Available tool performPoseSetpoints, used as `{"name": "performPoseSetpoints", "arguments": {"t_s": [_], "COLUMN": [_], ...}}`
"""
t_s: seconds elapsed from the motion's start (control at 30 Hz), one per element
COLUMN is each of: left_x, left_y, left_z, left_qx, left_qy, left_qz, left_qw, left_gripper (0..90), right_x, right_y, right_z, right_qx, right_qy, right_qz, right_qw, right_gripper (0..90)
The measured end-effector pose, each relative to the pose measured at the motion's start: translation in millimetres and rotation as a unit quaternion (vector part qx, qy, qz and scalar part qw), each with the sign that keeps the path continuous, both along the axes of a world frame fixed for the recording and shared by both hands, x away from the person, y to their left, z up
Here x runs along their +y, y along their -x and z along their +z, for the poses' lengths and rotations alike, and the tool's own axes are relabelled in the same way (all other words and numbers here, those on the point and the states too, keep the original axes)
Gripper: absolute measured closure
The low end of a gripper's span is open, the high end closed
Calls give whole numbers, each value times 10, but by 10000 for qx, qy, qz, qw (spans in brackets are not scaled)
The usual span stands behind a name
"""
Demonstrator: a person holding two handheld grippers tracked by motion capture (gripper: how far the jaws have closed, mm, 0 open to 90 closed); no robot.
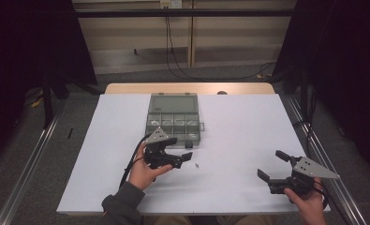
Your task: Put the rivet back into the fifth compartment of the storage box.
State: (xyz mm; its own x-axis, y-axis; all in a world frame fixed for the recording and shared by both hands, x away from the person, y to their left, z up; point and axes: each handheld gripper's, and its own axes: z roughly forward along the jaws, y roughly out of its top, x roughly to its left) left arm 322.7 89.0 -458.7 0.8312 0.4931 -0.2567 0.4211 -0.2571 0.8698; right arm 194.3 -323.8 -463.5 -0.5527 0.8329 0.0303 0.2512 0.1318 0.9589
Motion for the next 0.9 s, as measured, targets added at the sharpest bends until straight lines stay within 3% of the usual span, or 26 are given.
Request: {"name": "performPoseSetpoints", "arguments": {"t_s": [0.33, 0.6, 0.9], "left_x": [-111, -187, -238], "left_y": [51, 74, 85], "left_z": [-37, -88, -140], "left_qx": [22, 29, 169], "left_qy": [-142, -370, -556], "left_qz": [-145, -255, -302], "left_qw": [9998, 9990, 9979], "left_gripper": [118, 118, 169], "right_x": [7, 9, 9], "right_y": [0, -2, -3], "right_z": [-1, -4, -5], "right_qx": [0, 4, 5], "right_qy": [9, 20, 19], "right_qz": [7, 15, 18], "right_qw": [10000, 10000, 10000], "right_gripper": [14, 14, 14]}}
